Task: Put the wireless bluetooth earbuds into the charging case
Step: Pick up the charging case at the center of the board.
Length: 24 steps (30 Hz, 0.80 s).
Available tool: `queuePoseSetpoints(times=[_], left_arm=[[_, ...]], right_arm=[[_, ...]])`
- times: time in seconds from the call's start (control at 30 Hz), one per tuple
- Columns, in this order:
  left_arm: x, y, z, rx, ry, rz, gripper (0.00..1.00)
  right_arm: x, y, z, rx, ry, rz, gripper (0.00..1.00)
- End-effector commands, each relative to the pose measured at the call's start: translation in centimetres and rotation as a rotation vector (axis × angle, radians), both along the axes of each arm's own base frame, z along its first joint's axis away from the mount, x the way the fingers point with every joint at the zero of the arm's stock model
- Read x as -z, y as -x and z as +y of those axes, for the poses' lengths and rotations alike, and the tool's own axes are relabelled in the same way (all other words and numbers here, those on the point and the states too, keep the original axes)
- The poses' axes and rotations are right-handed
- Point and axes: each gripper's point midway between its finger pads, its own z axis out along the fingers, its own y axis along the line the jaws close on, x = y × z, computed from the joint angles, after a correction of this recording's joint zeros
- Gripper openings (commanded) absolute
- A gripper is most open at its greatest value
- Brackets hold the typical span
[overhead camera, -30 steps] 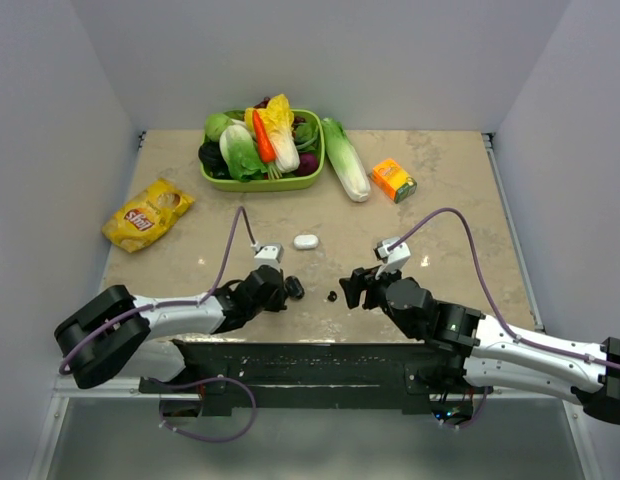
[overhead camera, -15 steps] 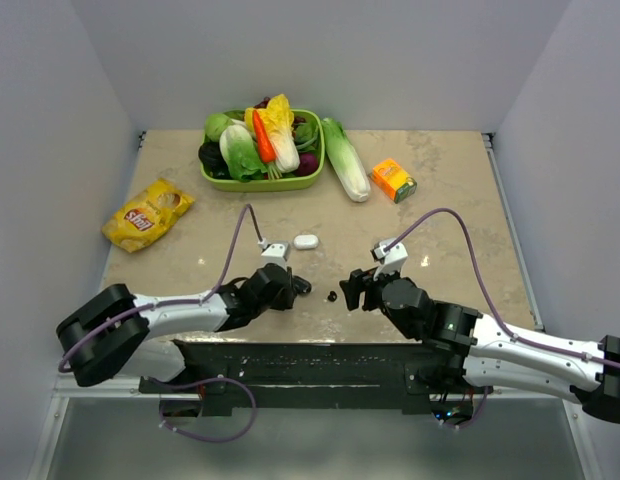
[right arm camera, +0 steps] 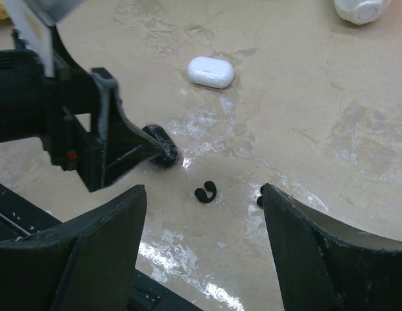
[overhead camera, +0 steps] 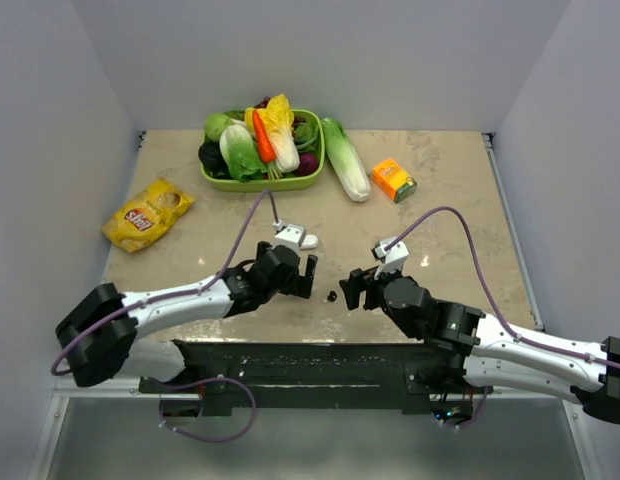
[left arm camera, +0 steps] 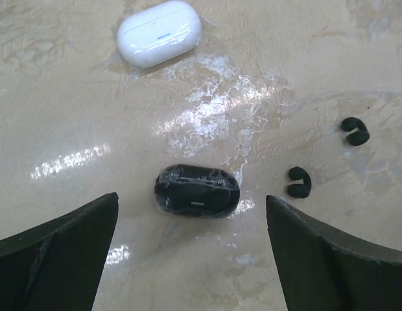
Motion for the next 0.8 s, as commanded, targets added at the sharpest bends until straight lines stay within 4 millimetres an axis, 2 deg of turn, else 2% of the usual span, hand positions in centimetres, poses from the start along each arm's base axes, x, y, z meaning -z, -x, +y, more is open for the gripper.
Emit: queuePoseSetpoints(times=[0.0, 0.17, 0.43, 0.77], left_arm=[[-0.1, -1.0, -1.0, 0.117, -0.133, -0.016, 1.0], [-0.3, -1.4, -1.7, 0.178, -0.097, -0.008, 1.0], [2.6, -0.9, -2.1, 0.198, -0.139, 0.07, 1.0], [4.7, -0.9, -2.0, 0.177, -0.156, 0.103, 1.0]], right_arm=[[-2.5, -0.2, 0.5, -0.011, -0.039, -0.023, 0.76], [-2.4, 0.0, 0.5, -0.022, -0.042, -0.017, 0.76], [-2.3, 0.0, 1.2, -0.038, -0.035, -0.011, 0.77], [-2.1, 0.1, 1.1, -0.039, -0.033, -0.009, 0.77]])
